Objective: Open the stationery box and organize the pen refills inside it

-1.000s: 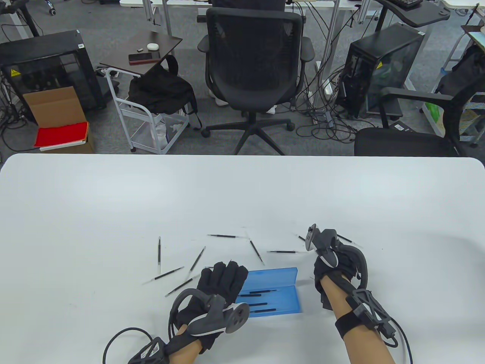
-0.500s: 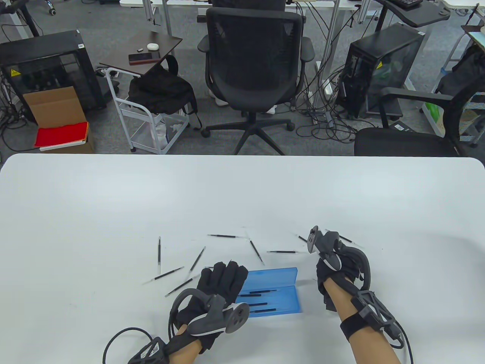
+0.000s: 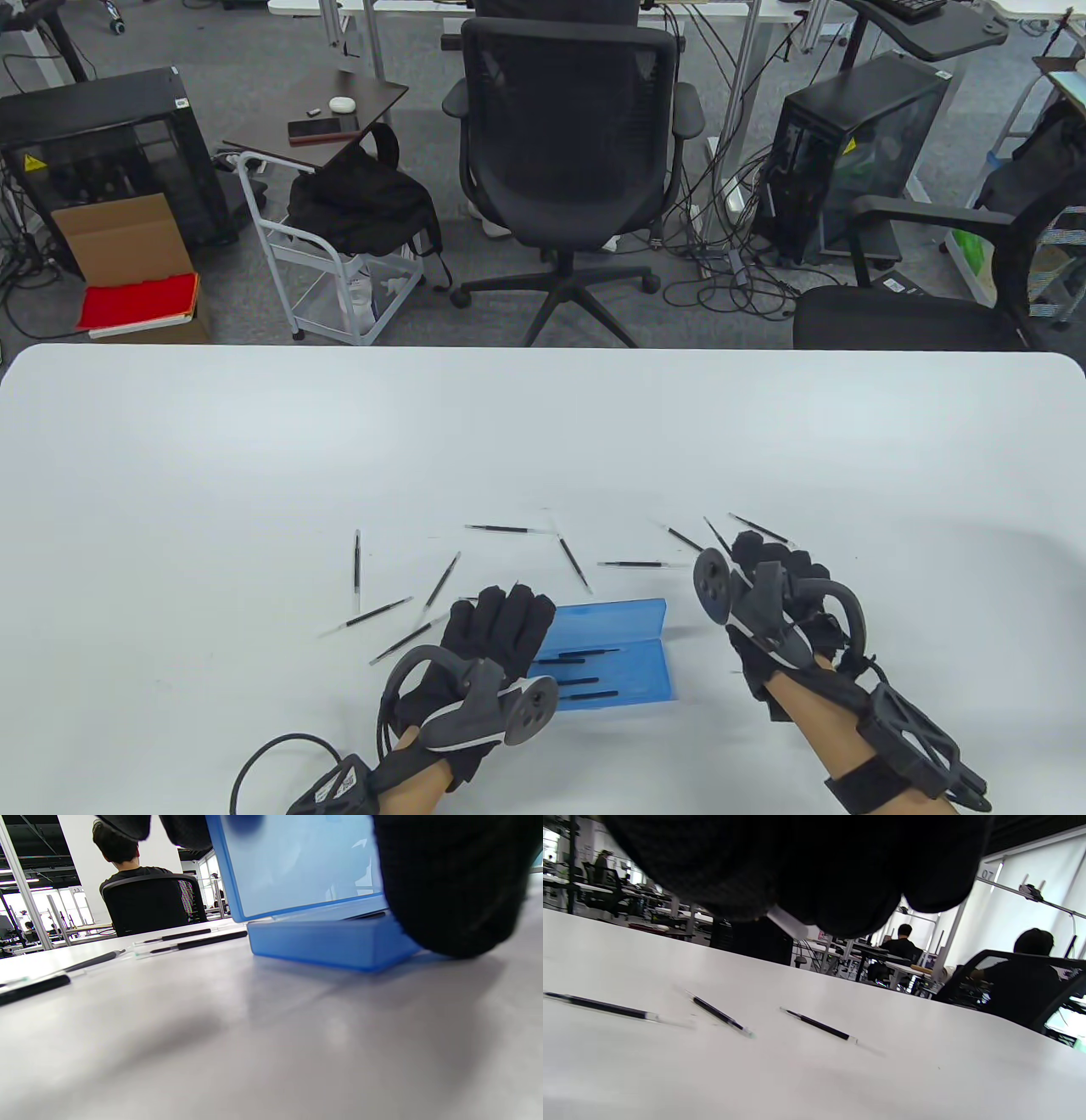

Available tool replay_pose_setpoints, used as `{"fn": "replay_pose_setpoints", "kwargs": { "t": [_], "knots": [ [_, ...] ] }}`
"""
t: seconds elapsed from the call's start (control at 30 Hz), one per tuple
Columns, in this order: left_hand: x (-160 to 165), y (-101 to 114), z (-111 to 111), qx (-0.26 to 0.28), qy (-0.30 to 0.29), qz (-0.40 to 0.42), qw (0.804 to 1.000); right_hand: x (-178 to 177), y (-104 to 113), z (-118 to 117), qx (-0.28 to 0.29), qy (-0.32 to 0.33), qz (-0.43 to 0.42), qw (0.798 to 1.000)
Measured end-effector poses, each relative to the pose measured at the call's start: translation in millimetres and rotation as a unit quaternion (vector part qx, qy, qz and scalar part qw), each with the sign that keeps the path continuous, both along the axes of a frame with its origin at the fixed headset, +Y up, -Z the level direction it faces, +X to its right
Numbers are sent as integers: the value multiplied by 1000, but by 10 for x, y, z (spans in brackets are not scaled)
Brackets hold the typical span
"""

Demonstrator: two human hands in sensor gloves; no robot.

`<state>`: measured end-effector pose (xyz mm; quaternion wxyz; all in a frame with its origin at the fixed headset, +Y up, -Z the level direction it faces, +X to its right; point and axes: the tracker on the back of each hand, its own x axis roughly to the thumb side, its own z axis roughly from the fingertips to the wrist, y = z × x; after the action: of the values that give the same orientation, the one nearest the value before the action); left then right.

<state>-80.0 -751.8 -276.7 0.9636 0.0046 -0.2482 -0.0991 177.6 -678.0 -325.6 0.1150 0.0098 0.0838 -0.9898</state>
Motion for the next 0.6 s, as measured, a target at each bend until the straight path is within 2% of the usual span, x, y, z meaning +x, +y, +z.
{"fn": "replay_pose_setpoints", "kwargs": {
  "t": [0.13,0.27,0.43,0.6],
  "knots": [
    [1,0,1,2,1,-1,1000,-237,47,346,7,107,7,994],
    [2,-1,1,2,1,-1,1000,-475,-37,569,-8,191,36,981],
    [2,-2,1,2,2,-1,1000,-706,-230,656,-32,249,62,966],
    [1,-2,0,1,1,0,1000,-907,-462,673,-34,299,123,946]
  ]
}}
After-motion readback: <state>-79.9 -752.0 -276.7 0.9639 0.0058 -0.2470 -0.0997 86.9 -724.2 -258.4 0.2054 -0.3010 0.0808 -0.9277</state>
